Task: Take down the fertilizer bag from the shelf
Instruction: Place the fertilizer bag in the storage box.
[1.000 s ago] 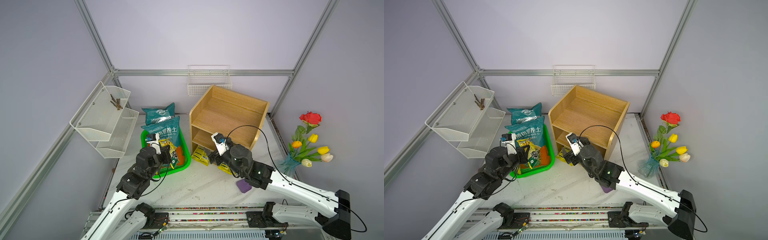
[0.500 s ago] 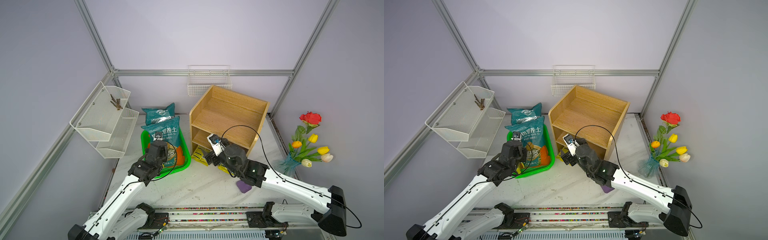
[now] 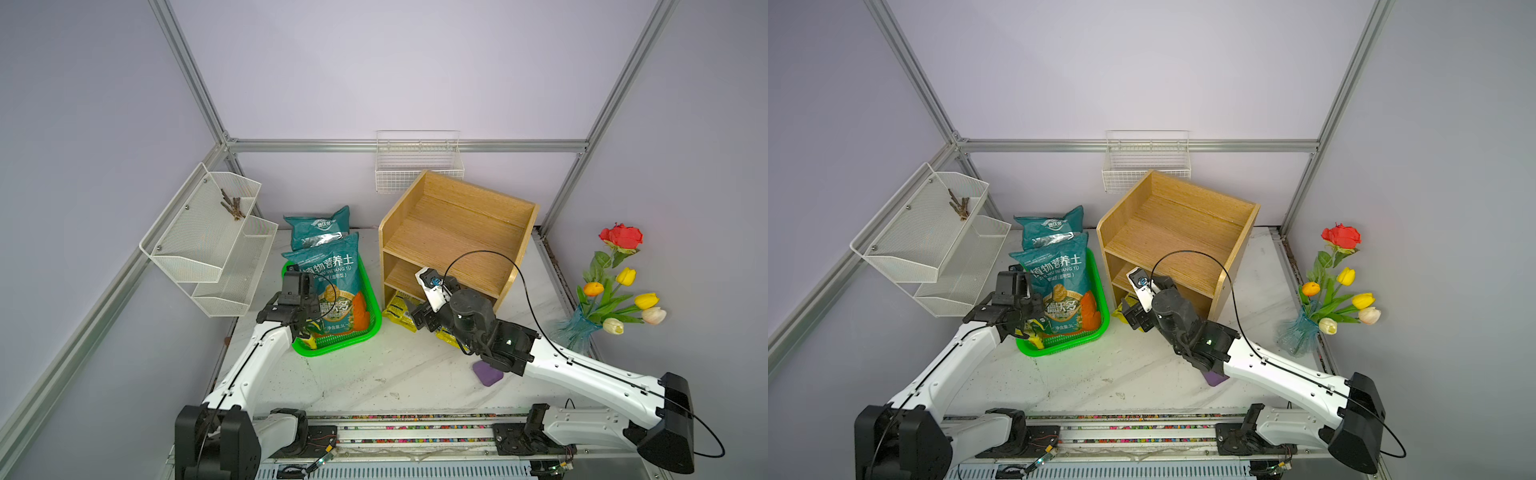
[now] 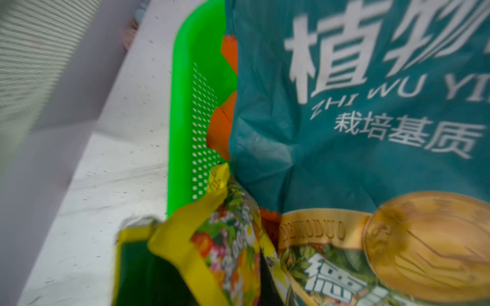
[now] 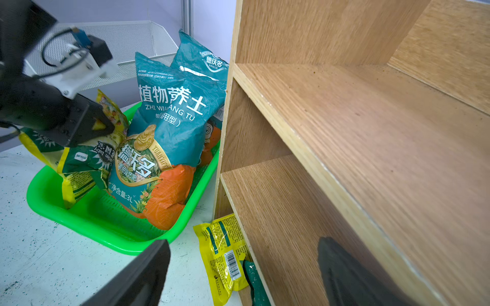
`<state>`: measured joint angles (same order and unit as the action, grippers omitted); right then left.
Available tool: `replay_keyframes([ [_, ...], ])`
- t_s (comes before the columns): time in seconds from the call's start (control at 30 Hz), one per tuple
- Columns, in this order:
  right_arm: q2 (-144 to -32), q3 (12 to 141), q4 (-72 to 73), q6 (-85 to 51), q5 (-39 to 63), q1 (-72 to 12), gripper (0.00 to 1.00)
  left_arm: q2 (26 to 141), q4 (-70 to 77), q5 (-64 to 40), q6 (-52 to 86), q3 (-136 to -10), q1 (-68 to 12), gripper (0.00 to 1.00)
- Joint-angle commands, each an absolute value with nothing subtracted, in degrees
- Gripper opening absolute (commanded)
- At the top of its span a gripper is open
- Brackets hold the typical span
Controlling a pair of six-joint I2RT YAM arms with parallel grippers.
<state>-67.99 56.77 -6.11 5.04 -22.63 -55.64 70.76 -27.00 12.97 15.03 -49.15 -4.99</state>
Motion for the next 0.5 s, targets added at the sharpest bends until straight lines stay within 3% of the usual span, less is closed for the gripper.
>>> replay_keyframes([
  [0.0, -66.58, 56.52, -6.51, 4.93, -23.63, -55.72, 0.93, 77.71, -31.24, 3.86, 16.36, -50.25, -4.78, 0.0],
  [0.27, -64.01, 54.76, -6.5, 5.44, -25.24, -55.67, 0.94, 87.64, -37.44, 3.3, 14.55, -55.53, -4.67, 0.0],
  [0.3, -63.84, 54.67, -6.64, 5.7, -25.54, -55.72, 0.94, 86.81, -37.44, 4.04, 14.68, -55.76, -4.66, 0.14],
  [0.4, -63.89, 55.17, -7.5, 6.39, -25.75, -55.72, 0.94, 83.23, -38.19, 6.8, 15.74, -56.89, -4.66, 0.95],
  [0.47, -64.29, 55.87, -8.45, 6.68, -25.53, -55.71, 0.94, 79.74, -39.28, 7.83, 16.31, -58.52, -4.68, 1.0],
])
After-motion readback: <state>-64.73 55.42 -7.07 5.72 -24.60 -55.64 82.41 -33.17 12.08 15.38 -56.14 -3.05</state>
